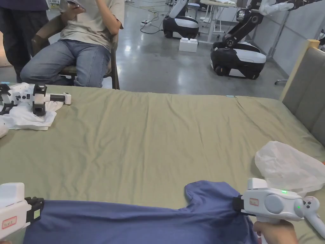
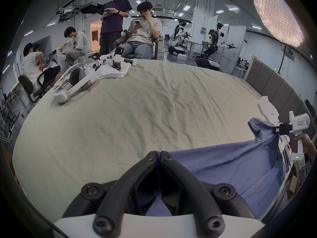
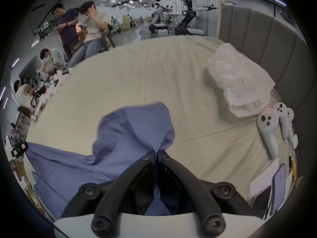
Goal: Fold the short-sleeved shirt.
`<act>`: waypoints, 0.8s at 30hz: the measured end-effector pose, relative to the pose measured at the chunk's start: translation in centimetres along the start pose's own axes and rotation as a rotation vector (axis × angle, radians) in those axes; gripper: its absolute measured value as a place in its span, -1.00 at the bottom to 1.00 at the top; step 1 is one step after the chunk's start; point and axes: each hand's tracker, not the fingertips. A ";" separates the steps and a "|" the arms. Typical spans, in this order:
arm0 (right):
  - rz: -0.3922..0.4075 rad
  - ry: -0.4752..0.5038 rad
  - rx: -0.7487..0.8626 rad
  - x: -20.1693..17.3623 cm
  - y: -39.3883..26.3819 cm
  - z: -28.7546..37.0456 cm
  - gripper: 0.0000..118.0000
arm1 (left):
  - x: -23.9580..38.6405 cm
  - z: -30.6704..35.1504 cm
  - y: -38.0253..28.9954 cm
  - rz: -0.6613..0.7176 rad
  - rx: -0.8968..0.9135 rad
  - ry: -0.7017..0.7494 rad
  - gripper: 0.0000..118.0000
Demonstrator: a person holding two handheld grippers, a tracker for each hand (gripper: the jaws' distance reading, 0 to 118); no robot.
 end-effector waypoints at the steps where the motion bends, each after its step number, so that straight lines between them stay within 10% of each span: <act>1: 0.003 0.006 0.013 0.1 -0.2 1.3 -0.99 | -0.2 0.6 0.0 0.006 0.012 -0.001 -1.00; 13: 0.123 0.014 0.141 -1.2 -5.9 15.7 -0.99 | -3.6 8.6 -4.1 0.030 0.114 -0.052 -1.00; 24: 0.249 -0.115 -0.097 -0.7 -17.0 15.5 -0.98 | -4.2 10.6 -14.6 -0.078 -0.110 -0.050 -1.00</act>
